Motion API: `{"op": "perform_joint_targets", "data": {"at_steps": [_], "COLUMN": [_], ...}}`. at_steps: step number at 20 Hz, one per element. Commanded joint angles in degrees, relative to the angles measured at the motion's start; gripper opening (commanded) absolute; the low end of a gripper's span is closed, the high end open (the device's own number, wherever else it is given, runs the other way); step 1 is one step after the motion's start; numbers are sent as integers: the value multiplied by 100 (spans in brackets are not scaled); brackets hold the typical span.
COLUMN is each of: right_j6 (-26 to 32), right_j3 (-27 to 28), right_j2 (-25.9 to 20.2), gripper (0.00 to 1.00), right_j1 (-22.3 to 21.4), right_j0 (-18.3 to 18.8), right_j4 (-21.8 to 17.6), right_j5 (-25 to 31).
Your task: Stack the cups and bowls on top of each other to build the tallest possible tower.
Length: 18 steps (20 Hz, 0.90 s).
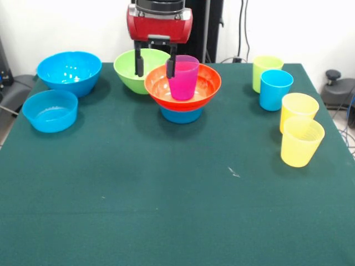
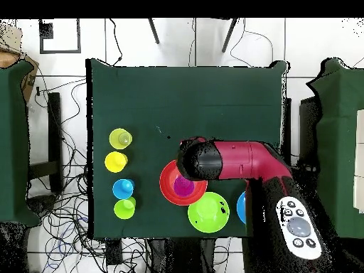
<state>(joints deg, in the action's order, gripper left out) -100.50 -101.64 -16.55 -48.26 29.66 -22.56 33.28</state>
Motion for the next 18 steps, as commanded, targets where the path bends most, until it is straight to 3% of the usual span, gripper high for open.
{"op": "perform_joint_targets", "data": {"at_steps": [1, 10, 14, 18], "right_j6": [1537, 1894, 1764, 2196], "right_j3": [312, 174, 98, 240], "right_j2": [-637, -1157, -1297, -1638], "gripper": [100, 100, 100, 100], "right_j1": [306, 269, 232, 270], "right_j0": [-39, 326, 511, 693], "right_j4": [-626, -753, -783, -853], "right_j5": [937, 1129, 1111, 1332]}}
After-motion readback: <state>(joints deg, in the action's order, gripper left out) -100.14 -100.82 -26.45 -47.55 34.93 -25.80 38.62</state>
